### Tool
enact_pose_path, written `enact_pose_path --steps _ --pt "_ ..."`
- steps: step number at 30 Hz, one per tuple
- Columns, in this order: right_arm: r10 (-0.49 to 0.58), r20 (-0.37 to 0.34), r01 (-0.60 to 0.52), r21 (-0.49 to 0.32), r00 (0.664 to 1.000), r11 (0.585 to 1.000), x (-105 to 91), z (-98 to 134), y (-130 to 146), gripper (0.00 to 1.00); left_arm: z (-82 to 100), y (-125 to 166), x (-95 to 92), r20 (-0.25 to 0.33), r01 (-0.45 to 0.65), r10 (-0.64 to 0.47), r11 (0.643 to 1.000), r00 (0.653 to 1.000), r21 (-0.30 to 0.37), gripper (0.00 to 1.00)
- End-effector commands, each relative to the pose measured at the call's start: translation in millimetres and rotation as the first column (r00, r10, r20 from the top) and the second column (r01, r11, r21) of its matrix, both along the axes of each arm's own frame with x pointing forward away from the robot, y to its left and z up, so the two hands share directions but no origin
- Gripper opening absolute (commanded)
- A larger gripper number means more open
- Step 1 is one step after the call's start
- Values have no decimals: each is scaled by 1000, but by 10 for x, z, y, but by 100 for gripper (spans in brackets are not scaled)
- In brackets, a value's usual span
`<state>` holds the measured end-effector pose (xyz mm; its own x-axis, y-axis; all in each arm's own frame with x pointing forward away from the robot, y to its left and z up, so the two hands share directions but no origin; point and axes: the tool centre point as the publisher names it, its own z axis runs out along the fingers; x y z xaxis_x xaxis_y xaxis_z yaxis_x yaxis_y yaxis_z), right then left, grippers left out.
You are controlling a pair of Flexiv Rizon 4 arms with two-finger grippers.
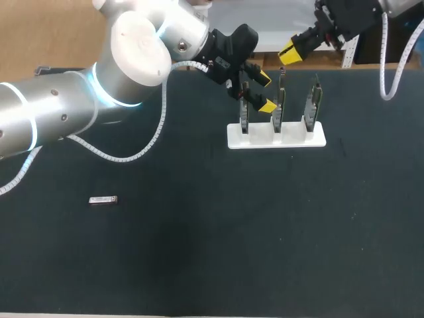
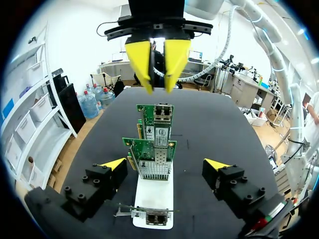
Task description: Pick up the optical module with the left hand, and insert it into the network port with the right hand.
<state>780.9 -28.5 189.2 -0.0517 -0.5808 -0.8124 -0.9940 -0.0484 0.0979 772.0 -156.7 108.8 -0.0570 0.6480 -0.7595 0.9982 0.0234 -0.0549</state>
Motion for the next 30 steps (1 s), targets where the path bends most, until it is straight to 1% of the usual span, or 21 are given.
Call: enact_pose_path --steps 1,13,19,30 --pt "9 -9 -9 0 1000 1000 41 -27 17 0 5 -11 18 -3 1 -1 1000 1000 5 100" --pt "7 -28 -8 -11 1000 1000 24 -94 12 0 5 -11 18 -3 1 -1 1000 1000 5 100" --pt "3 -57 -4 -21 998 1000 32 -190 -5 0 5 -11 18 -3 1 -1 1000 1000 5 100" --pt "-12 -86 8 -38 996 999 49 -337 -32 0 5 -11 18 -3 1 -1 1000 1000 5 100"
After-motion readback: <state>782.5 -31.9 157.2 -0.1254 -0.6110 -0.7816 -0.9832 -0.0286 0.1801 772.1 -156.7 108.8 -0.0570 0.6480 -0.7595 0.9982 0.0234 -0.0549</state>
